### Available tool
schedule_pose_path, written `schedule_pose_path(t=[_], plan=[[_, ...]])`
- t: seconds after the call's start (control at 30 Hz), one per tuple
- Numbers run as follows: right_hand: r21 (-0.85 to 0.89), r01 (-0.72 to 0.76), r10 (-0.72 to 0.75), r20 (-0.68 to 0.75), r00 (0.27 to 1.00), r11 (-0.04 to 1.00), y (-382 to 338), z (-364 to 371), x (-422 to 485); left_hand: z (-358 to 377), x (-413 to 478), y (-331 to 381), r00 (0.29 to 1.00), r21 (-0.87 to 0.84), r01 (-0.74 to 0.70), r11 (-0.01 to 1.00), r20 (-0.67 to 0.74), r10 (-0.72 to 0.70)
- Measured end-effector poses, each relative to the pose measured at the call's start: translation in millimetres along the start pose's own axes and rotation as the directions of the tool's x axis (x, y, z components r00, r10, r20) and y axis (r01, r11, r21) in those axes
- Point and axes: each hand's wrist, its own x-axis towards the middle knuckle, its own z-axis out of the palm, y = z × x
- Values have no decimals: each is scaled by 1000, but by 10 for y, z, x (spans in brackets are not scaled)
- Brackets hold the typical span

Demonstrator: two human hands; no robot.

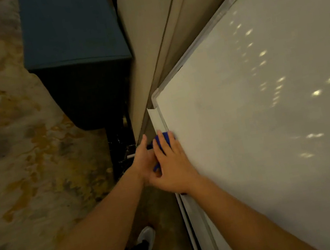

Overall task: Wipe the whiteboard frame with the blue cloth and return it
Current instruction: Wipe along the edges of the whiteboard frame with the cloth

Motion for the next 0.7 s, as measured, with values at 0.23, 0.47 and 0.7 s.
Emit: schedule_pose_path(t=[0.23,0.47,0.7], plan=[[135,-18,23,-41,999,991,38,220,-681,89,98,355,993,-99,121,988,23,-119],[54,-100,104,-70,992,994,-37,88,-53,-5,281,725,959,43,247,968,131,-250],[-227,-56,53,-18,998,972,107,-416,1244,114,559,1563,912,323,390,862,-6,-410]])
